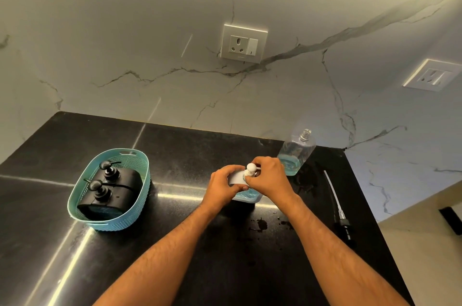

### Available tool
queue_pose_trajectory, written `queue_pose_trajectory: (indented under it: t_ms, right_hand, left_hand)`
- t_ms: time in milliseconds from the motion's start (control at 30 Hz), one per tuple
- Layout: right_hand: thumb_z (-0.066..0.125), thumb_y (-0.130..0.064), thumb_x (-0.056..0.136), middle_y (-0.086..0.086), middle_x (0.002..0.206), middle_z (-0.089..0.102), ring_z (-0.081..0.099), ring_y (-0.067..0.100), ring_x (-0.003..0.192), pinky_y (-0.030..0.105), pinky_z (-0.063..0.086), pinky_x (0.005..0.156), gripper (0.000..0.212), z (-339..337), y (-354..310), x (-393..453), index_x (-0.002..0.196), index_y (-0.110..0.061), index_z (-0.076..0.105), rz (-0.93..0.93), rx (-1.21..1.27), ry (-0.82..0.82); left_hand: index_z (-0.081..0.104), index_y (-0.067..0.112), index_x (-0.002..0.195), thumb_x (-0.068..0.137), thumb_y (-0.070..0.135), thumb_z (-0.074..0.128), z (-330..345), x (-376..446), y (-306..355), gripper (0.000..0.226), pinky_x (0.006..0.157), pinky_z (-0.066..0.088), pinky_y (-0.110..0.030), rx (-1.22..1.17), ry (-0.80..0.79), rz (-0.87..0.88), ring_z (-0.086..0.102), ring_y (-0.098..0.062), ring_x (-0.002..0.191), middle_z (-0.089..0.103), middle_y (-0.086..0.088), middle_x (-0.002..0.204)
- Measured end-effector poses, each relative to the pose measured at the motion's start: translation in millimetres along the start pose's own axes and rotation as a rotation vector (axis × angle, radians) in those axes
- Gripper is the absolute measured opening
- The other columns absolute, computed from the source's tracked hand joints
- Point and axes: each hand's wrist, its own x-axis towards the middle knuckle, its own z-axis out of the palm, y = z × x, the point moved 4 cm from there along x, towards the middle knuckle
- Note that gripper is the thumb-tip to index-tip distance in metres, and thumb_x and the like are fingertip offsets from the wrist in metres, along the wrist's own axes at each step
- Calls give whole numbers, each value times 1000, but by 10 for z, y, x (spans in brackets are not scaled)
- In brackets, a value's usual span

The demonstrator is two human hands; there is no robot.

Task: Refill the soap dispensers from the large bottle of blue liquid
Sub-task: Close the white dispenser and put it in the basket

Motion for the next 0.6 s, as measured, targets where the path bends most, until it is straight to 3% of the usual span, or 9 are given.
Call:
queue_pose_trajectory:
  t_ms: [267,333,433,500,600]
  right_hand:
    - [88,-50,71,-8,73,61,57,5,64,16,41,56,40,9,97,-77,84,-20,65,22,6,133]
    - [91,-44,69,-5,89,67,62,7,77,21,51,66,45,29,89,-94,99,-19,68,-12,31,123]
    - [89,-20,72,2,110,71,66,15,99,32,58,86,53,67,53,-117,120,-13,67,-76,64,103]
    - [88,-16,73,2,103,71,68,15,92,31,59,79,44,80,46,-135,112,-14,68,-87,68,126]
    - [91,-30,70,-2,98,68,64,12,87,30,58,76,47,82,63,-133,108,-16,67,-47,45,134]
  left_hand:
    - [67,20,126,78,16,86,5,6,-20,52,103,54,-40,10,-6,9,61,-12,117,68,7,123]
    - [68,24,124,78,19,87,3,11,-21,50,101,54,-40,19,-2,24,61,-11,115,69,9,120]
    - [68,28,123,77,24,88,9,12,-20,50,99,55,-36,27,-1,41,62,-10,113,69,12,118]
    - [68,29,122,77,25,88,14,14,-28,50,98,54,-32,33,-4,38,62,-8,113,69,13,117]
    - [67,31,121,77,25,87,12,9,-21,48,93,51,-22,36,0,43,61,-2,110,66,19,113]
